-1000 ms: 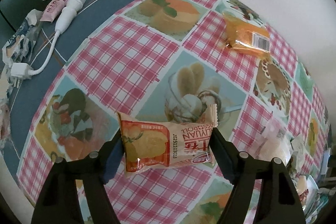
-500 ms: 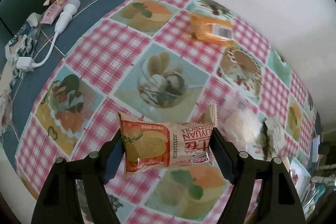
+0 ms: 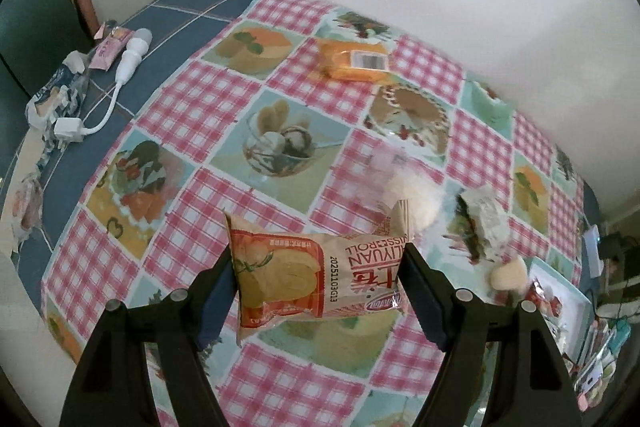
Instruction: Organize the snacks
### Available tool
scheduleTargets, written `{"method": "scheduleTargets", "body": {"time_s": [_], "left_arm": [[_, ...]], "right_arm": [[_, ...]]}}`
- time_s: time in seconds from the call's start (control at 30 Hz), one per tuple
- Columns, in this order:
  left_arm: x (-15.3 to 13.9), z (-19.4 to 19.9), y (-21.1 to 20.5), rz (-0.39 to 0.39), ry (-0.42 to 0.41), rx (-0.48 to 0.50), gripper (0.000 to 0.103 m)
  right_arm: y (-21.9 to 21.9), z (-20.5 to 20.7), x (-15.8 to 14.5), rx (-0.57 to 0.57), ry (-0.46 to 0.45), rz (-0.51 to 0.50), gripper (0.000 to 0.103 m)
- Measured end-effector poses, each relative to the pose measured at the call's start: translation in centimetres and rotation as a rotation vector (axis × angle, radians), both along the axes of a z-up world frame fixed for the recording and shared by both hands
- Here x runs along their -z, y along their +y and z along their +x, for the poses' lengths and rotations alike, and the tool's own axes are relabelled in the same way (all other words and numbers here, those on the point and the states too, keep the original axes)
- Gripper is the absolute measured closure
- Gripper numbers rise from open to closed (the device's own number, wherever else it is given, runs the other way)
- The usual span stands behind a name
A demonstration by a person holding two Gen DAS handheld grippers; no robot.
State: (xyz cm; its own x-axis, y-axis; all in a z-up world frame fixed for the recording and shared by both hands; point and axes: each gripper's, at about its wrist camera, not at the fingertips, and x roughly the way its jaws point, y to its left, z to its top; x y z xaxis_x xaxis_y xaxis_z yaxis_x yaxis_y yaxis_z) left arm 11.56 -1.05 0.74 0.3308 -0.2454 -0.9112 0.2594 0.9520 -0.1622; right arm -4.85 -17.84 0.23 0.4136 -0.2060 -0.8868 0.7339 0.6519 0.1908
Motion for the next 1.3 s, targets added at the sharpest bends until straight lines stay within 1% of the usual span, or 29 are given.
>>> {"method": "scheduleTargets", "body": {"time_s": [0.27,0.43,0.57,0.8,0.9,1.0,1.1,1.3], "left_arm": [[-0.6,-2.2,-1.9,0.004,-0.014,0.046,0.024],[-1.0,-3.4,-3.4,0.020,-0.034,0.081,0.024],[-1.2,-4.5,-4.8,0.011,-0.034,0.108,0.024],[-1.8,-7.7,-8.0,0.000,-0.049,0.188,0.025],[-1.9,-9.2,-9.6,0.004,-0.055,0.236,0.025],[-2.0,-10.7,-11.1,-0.017,-0.045,0.287,0.025],[-2.0,-12.5,-12.6,-0.016,-0.049,0.334,0.025],[-1.7,-15.4,-15.5,-0.021,-0.033,0.414,0.025]], "right_arm": [[-1.0,-1.5,-0.9,0.016,-0.017,-0.002,0.048],[-2.7,-2.6,-0.8,0.050,-0.013,0.016,0.048],[-4.5,-4.0,-0.8,0.091,-0.015,0.021,0.048],[-8.7,-7.9,-0.9,0.205,-0.013,0.027,0.048],[-10.7,-10.2,-0.8,0.263,-0.026,0.049,0.048],[-12.4,-12.2,-0.4,0.311,-0.037,0.076,0.048],[-13.9,-14.2,-0.1,0.363,-0.047,0.097,0.048],[-15.9,-16.9,0.3,0.424,-0.059,0.114,0.048]]}}
